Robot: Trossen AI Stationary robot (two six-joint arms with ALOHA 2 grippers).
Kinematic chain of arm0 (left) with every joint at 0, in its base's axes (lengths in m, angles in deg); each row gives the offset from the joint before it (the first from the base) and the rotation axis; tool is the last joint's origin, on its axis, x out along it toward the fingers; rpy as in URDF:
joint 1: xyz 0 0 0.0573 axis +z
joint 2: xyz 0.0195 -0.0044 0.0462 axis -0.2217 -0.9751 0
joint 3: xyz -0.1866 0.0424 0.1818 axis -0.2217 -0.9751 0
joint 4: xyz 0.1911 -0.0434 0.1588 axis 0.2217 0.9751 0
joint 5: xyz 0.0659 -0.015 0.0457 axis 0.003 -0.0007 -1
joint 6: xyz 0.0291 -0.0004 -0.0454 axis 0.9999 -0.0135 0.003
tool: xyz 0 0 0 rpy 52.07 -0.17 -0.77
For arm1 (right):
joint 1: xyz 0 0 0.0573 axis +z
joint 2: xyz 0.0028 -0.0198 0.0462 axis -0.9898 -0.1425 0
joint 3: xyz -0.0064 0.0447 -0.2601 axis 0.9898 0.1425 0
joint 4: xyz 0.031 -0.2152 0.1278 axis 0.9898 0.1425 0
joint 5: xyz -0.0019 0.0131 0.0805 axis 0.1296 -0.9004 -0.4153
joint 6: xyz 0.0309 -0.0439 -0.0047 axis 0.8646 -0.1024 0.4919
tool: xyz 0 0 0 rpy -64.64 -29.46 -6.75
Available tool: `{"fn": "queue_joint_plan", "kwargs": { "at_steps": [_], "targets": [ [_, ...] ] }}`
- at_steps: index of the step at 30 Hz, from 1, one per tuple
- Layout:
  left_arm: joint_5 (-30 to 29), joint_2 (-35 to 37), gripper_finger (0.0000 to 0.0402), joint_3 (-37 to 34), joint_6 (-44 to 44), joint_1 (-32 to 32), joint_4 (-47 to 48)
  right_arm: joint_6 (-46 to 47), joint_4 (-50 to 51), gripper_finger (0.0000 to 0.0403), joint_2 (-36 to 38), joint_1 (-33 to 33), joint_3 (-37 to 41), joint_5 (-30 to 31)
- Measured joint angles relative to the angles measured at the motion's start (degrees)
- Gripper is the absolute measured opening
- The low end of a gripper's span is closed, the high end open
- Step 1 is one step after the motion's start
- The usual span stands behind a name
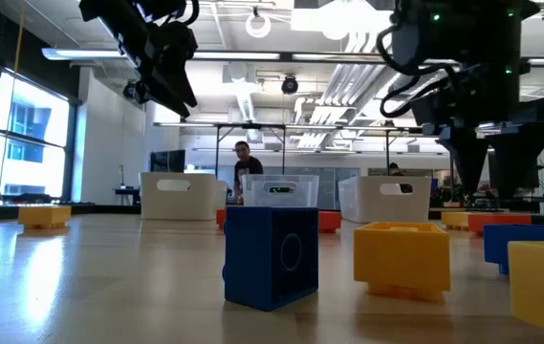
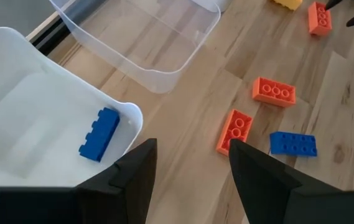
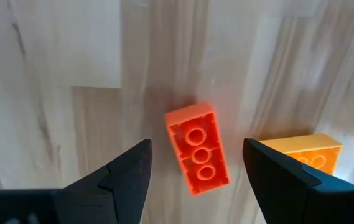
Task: Sort & place blocks by color
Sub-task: Put the orange game piece into the right white bin
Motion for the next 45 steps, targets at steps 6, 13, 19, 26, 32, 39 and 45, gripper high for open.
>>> {"fn": "queue_joint_plan", "kwargs": {
  "at_steps": [6,13,19,26,32,39,45],
  "targets": [
    [0.00,0.00,0.0188,0.00,-0.23,0.00,0.00,-1.86,-0.21,0.0238,0.00,-3.30,-0.01,-1.80],
    [1.68,0.00,0.0188,0.00,-1.54,0.00,1.45,-1.92,-0.17,0.0238,0.01,-4.08,-0.01,-3.28],
    [2.12,0.00,0.0188,-0.02,-1.59,0.00,3.02,-3.45,0.41,0.0238,-2.21,-4.08,-0.04,-4.99],
    [2.08,0.00,0.0188,-0.02,-2.88,0.00,2.99,-4.50,-0.05,0.0238,-9.96,-3.95,-0.04,-4.46],
    [1.99,0.00,0.0188,-0.02,-4.43,0.00,3.36,-4.29,0.04,0.0234,-14.51,-3.93,-0.55,-4.14],
    [1.97,-0.02,0.0188,-0.02,-4.58,0.00,3.85,-1.62,-0.02,0.0132,-14.76,-3.91,-0.39,-5.54],
    [3.07,-0.02,0.0188,-0.02,-7.02,0.00,5.11,2.12,0.55,0.0108,-14.82,-4.00,-0.64,-6.30]
  ]
}}
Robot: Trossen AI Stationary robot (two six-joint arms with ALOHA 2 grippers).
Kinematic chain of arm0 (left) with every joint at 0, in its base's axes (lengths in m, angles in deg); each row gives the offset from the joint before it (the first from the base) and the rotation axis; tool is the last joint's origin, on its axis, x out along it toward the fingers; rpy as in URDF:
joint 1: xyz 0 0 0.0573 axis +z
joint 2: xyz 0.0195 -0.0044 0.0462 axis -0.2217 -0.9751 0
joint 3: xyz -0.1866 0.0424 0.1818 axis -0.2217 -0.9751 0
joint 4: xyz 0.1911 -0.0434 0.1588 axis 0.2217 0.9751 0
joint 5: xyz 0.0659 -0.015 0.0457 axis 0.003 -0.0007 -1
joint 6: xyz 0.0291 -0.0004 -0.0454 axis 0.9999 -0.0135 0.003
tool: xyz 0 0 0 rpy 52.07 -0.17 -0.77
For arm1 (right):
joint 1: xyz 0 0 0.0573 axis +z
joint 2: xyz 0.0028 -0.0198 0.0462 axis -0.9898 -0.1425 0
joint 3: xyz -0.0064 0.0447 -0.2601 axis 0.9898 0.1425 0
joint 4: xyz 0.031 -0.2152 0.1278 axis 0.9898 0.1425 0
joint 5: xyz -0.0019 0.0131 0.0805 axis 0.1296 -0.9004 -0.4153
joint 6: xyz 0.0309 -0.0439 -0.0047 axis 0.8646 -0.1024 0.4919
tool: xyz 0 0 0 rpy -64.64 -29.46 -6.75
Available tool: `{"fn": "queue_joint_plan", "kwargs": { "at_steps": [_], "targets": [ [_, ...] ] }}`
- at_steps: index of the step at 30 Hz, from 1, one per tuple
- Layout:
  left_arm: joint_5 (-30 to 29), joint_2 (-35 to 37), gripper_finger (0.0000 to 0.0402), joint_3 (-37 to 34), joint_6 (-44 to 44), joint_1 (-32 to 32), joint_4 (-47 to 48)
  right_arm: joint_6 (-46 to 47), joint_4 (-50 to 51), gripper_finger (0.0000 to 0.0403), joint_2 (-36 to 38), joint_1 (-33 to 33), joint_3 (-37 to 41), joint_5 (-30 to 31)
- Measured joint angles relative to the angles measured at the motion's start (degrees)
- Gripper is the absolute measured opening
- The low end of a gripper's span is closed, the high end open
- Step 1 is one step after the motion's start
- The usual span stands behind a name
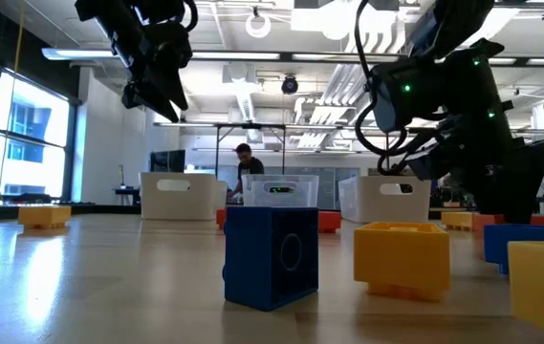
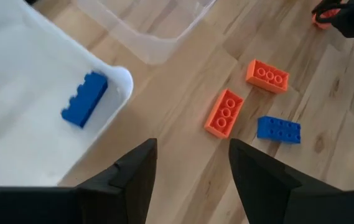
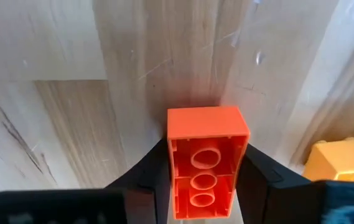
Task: Sort & place blocks by color
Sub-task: Put the orange game piece into the right white bin
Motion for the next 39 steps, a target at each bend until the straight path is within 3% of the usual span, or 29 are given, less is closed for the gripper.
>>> {"fn": "queue_joint_plan", "kwargs": {
  "at_steps": [9,15,29,39],
  "targets": [
    [0.74,0.00,0.0188,0.00,-3.55,-0.81,7.00,10.57,0.38,0.0108,1.16,-1.28,-6.17,1.35],
    [-0.42,0.00,0.0188,0.00,-9.38,-3.96,10.60,14.33,0.99,0.0108,3.22,-4.60,-12.41,6.17],
    [-8.63,0.00,0.0188,-0.23,-25.93,-10.54,13.34,6.75,1.25,0.0108,3.70,-19.25,-25.97,13.66],
    [-10.85,0.00,0.0188,-3.64,-37.34,-16.35,15.30,4.43,-4.34,0.0108,3.04,-31.86,-27.08,14.06]
  ]
}}
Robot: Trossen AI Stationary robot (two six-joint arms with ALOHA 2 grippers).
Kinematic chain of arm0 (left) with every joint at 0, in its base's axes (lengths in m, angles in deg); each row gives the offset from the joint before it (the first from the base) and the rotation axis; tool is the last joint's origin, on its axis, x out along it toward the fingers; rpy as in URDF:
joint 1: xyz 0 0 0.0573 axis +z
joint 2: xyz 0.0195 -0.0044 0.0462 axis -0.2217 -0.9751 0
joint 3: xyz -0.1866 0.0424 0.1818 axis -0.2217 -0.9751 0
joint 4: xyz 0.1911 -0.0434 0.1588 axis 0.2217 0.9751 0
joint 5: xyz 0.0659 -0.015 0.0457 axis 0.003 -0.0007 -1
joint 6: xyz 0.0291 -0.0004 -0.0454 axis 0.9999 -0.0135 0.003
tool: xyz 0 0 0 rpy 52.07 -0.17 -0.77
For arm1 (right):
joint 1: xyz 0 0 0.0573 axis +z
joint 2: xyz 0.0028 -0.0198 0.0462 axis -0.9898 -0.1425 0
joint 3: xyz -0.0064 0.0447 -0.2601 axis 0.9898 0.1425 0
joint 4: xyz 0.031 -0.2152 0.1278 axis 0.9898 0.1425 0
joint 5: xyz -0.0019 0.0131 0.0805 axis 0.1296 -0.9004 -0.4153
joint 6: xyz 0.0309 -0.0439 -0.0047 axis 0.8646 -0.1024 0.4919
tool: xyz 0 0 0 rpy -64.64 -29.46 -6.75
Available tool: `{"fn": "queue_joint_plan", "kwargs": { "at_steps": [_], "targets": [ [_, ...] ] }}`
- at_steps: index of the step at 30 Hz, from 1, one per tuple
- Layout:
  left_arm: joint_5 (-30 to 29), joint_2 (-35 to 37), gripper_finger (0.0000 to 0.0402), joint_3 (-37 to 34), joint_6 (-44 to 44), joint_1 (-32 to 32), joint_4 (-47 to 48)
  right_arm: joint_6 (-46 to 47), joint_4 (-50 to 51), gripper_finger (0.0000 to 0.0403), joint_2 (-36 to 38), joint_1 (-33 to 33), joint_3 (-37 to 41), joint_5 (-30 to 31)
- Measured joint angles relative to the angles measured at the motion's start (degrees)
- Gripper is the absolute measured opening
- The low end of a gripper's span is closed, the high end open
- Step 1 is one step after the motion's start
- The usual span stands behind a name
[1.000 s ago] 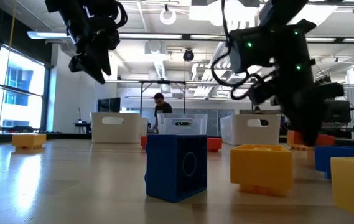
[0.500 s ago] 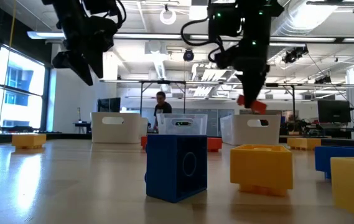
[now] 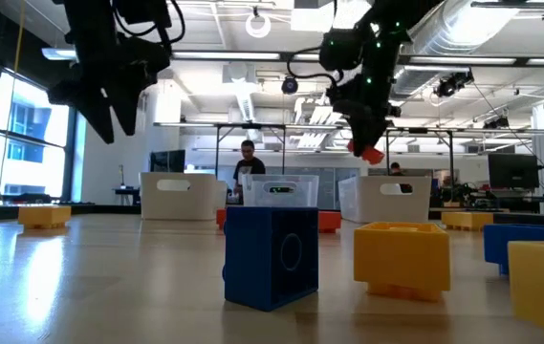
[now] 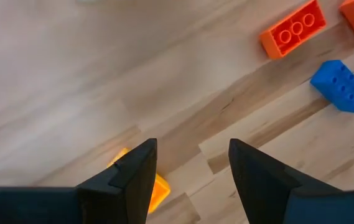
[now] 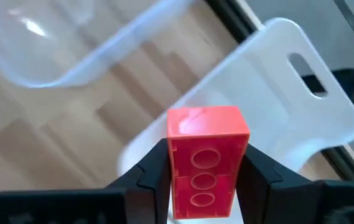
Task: Sort & place blocks by color
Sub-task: Put the orange game piece into the right white bin, then put the yellow game piece into the transparent bin
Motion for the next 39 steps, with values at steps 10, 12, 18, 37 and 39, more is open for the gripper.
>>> {"fn": "queue_joint_plan", "kwargs": {
  "at_steps": [10,12,18,37,39],
  "targets": [
    [-5.23,0.00,0.0188,-0.40,-11.56,-6.07,0.86,-9.53,-2.80,0.0108,-3.84,-7.55,1.34,-3.23],
    [-5.59,0.00,0.0188,-0.40,-13.47,-7.14,1.77,-10.38,-2.69,0.0108,-4.58,-8.25,1.34,-3.18],
    [-7.82,0.00,0.0188,-0.40,-27.41,-11.82,6.09,-15.04,-3.26,0.0108,-5.64,-8.77,1.36,-2.80],
    [-11.60,-6.02,0.0188,-0.40,-52.16,-20.42,10.23,-15.92,-3.85,0.0222,-5.69,-8.73,1.36,-2.09],
    [-11.54,-7.07,0.0188,-0.40,-53.64,-20.40,10.18,-15.97,-3.83,0.0223,-5.69,-8.73,1.36,-2.09]
  ]
}}
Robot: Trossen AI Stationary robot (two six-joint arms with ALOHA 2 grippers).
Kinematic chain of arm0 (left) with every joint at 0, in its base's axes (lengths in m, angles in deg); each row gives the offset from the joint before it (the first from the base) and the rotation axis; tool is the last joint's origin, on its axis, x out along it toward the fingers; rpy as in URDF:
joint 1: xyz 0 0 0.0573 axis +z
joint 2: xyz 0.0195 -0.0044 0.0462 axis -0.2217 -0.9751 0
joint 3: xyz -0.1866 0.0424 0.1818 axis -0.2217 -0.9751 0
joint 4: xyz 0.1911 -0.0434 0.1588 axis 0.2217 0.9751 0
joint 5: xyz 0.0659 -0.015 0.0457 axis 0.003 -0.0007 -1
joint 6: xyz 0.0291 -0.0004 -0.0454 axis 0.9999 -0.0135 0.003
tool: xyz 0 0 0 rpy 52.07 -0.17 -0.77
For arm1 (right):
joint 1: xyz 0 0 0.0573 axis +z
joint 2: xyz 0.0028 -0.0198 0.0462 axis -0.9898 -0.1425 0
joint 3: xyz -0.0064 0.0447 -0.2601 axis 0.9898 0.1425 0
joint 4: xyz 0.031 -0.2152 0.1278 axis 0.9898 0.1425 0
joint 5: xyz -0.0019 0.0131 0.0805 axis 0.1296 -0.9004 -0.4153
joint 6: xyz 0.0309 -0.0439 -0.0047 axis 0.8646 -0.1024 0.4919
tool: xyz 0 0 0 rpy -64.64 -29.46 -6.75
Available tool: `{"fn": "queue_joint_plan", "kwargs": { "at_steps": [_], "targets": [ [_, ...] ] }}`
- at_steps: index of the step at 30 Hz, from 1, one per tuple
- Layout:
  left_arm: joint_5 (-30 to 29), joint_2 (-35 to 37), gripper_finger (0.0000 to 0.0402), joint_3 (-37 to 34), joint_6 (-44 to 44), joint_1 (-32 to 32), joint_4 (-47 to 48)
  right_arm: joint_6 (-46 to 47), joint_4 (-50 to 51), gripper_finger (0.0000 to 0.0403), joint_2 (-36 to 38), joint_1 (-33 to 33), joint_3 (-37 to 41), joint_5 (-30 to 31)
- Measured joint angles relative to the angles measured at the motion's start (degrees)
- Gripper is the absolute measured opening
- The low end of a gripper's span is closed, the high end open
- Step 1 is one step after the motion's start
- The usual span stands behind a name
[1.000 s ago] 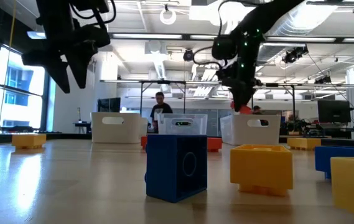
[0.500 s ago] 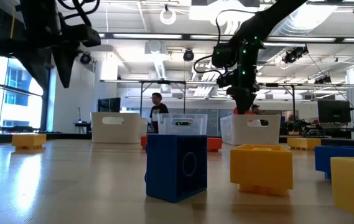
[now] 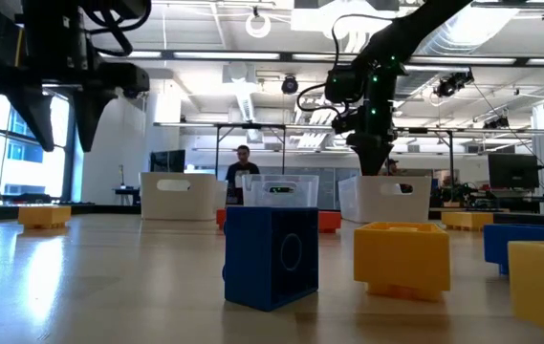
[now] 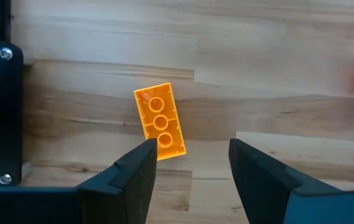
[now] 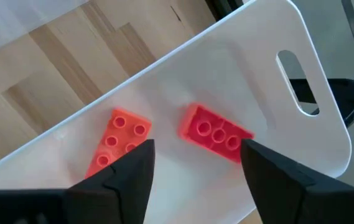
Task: Sort & place blocks by color
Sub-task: Put the yellow game piece into the transparent bin
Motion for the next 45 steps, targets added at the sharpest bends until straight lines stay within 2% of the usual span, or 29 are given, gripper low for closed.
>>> {"fn": "queue_joint_plan", "kwargs": {
  "at_steps": [11,19,24,36,45],
  "targets": [
    [1.84,-7.01,0.0188,-0.04,-1.92,0.00,0.00,-1.07,0.76,0.0225,0.00,0.15,0.00,-0.31],
    [6.34,-6.41,0.0188,-5.94,-4.50,0.00,-4.77,-1.09,1.07,0.0226,0.00,0.15,0.00,-2.62],
    [5.87,-6.09,0.0188,-6.75,-3.58,0.68,-8.54,-1.07,1.07,0.0226,0.00,0.15,0.00,-2.62],
    [5.43,-6.08,0.0188,-8.44,-2.94,2.63,-9.77,-1.07,1.27,0.0226,0.00,0.15,-0.02,-2.62],
    [6.04,-6.10,0.0188,-14.33,-4.32,2.82,-20.12,-1.07,1.53,0.0226,0.00,0.15,-0.02,-2.62]
  ]
}}
